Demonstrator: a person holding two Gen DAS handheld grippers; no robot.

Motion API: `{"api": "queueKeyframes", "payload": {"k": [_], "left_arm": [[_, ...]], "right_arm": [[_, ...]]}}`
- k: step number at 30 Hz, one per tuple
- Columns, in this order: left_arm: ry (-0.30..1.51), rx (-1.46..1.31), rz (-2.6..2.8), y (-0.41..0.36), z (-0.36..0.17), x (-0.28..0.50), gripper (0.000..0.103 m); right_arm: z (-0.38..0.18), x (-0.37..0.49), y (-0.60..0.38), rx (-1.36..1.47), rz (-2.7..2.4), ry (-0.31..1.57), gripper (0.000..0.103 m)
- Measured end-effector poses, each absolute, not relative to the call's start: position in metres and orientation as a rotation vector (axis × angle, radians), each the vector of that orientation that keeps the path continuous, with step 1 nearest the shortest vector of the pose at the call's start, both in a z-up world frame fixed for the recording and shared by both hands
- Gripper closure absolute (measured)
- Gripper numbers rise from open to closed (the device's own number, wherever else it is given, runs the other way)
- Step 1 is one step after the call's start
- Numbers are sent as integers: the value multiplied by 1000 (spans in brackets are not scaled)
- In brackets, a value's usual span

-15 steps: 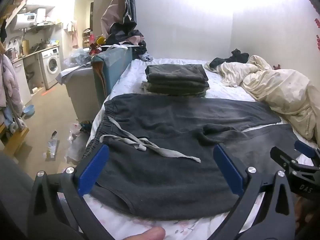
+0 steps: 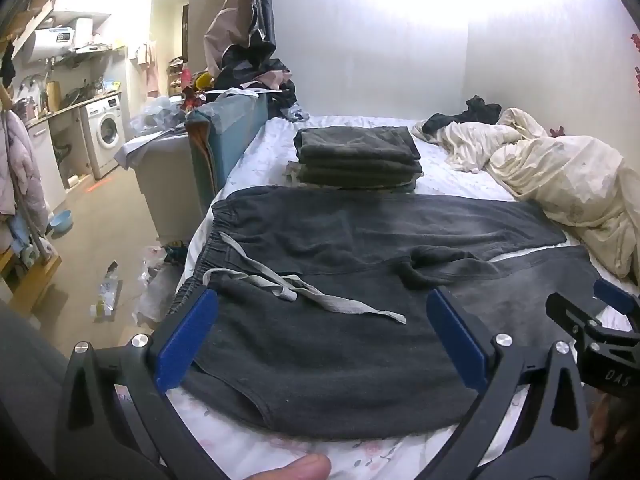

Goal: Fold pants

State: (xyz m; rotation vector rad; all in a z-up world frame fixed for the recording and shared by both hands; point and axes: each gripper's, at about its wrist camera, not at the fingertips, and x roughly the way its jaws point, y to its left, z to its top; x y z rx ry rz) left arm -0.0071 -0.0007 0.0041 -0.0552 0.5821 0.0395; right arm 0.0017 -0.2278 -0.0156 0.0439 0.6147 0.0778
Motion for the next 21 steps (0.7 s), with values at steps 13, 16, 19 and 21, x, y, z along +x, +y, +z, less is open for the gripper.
{"api": "queueKeyframes", "payload": {"k": [13, 16, 19, 21], "left_arm": [[577, -57, 43, 1, 3, -3, 0], [577, -55, 43, 1, 2, -2, 0], [577, -55, 42, 1, 2, -2, 0], [576, -57, 41, 2, 1, -3, 0]], "right_arm": [[-16, 1, -224, 40, 94, 602, 0], [-15, 0, -223, 39, 91, 597, 0], [-16, 0, -222, 35, 89, 598, 0], [-16, 0, -221, 34, 88, 597, 0]]}}
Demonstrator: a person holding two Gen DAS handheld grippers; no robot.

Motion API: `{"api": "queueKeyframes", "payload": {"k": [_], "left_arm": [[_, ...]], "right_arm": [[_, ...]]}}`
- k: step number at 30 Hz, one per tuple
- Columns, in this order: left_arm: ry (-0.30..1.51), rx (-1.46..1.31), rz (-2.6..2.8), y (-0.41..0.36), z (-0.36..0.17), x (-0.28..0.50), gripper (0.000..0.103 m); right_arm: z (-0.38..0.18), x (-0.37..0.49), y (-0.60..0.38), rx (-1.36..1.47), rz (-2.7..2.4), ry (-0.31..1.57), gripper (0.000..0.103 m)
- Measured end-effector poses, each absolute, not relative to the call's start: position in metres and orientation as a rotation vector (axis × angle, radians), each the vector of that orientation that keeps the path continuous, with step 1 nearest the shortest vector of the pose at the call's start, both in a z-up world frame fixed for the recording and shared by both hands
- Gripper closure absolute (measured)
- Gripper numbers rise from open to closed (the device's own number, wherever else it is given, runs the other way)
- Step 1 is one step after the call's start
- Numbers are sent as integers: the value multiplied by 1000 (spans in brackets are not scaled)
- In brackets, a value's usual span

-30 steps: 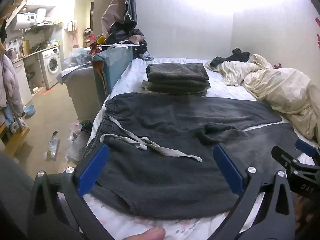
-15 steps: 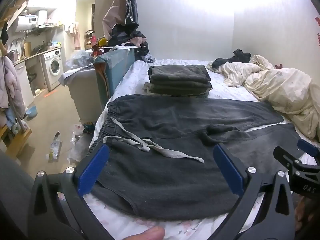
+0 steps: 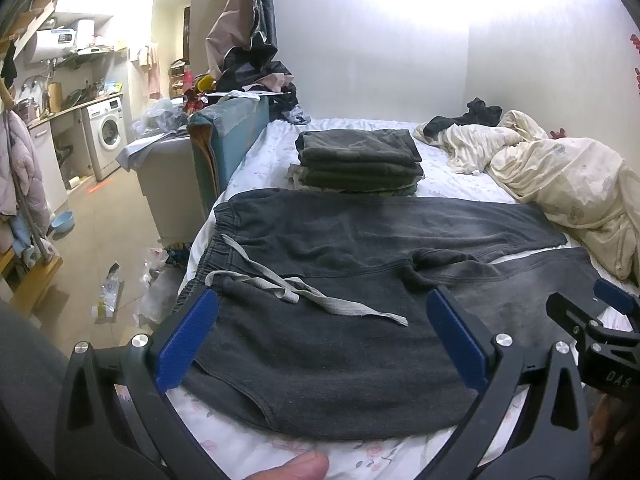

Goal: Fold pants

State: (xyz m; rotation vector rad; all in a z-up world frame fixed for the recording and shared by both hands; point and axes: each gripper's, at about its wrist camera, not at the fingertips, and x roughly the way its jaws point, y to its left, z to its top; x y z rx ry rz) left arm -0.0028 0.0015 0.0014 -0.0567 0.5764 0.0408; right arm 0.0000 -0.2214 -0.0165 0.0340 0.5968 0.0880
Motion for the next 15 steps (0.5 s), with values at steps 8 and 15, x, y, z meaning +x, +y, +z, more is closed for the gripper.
{"api": "queueKeyframes", "payload": {"k": [8, 15], "left_arm": [[574, -49, 40, 1, 0, -3, 0], [570, -31, 33, -1, -2, -2, 0]], "right_arm": [[-17, 1, -222, 36, 89, 599, 0], [-18, 1, -223, 44, 88, 602, 0]]}}
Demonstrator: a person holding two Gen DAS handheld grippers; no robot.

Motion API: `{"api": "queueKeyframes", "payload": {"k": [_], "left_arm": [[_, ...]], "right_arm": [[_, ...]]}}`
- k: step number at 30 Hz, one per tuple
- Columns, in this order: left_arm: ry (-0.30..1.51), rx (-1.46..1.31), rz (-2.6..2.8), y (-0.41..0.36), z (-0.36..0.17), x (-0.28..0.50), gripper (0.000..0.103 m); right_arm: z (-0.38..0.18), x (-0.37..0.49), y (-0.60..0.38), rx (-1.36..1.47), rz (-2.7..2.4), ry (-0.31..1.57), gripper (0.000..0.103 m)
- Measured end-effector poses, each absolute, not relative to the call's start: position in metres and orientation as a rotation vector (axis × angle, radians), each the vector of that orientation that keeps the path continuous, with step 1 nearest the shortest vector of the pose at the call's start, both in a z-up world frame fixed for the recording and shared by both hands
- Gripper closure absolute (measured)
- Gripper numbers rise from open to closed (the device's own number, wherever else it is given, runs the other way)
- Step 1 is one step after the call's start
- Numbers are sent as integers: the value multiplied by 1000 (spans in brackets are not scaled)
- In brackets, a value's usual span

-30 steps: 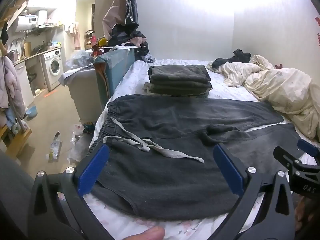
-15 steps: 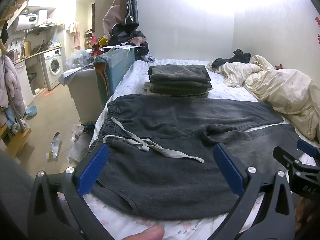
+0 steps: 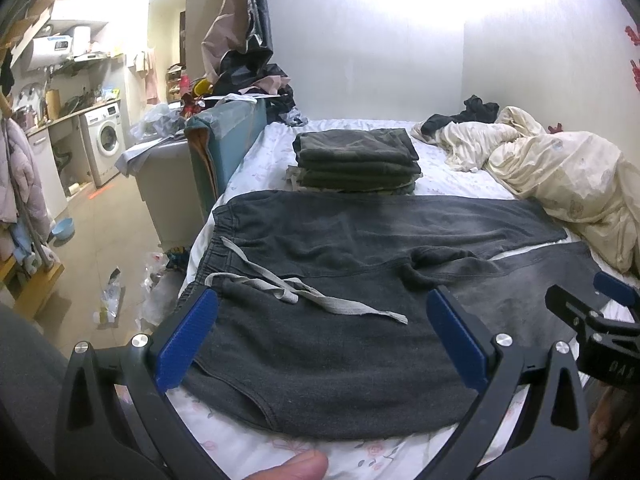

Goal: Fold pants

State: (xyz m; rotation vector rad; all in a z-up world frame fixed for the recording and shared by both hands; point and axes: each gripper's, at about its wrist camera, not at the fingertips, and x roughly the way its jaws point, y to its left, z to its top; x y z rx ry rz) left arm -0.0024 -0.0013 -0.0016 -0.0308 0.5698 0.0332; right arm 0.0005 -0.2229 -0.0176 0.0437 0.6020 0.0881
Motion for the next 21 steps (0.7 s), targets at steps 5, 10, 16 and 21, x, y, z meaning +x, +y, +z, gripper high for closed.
{"api": "queueKeyframes", "payload": {"k": [5, 10, 16, 21], "left_arm": [[560, -28, 27, -3, -3, -6, 0], [560, -29, 28, -1, -3, -8, 0], [560, -30, 29, 0, -2, -8, 0], [559, -30, 30, 0, -2, -8, 0]], "right_arm": [[-18, 1, -224, 47, 89, 604, 0], [-19, 0, -224, 48, 90, 601, 0], [-19, 0, -226, 50, 89, 604, 0], [-19, 1, -225, 49, 89, 605, 0]]}}
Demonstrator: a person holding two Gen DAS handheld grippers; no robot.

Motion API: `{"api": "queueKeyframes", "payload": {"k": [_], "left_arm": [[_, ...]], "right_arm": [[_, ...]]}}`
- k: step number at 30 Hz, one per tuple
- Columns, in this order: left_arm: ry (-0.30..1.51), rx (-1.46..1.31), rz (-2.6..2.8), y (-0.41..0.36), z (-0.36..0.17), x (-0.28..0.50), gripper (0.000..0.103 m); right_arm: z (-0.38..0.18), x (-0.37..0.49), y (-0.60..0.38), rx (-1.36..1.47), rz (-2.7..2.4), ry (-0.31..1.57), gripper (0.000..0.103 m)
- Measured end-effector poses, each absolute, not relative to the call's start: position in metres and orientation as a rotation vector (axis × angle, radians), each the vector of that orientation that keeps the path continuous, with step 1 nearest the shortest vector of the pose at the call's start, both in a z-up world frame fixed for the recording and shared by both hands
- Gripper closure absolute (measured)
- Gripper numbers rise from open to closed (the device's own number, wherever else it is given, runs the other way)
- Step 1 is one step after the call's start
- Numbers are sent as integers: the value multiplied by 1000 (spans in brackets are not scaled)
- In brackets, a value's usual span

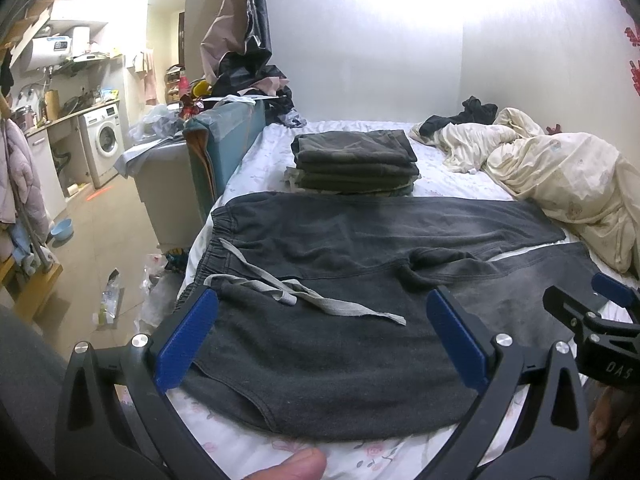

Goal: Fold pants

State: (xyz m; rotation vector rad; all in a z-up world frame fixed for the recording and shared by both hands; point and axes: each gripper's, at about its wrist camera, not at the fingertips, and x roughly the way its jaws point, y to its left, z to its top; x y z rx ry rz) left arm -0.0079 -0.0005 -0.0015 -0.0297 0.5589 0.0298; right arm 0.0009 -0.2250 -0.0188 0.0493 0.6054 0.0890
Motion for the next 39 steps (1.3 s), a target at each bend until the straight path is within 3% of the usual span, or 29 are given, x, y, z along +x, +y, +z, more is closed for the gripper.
{"api": "queueKeyframes", "payload": {"k": [27, 32, 39], "left_arm": [[634, -79, 65, 10, -6, 3, 0], [722, -186, 144, 54, -12, 25, 0], [925, -448, 367, 143, -59, 46, 1]], "right_arm": [[-22, 4, -226, 79, 101, 641, 0], [-22, 4, -233, 111, 105, 656, 0], [-18, 2, -246, 198, 121, 677, 0]]}}
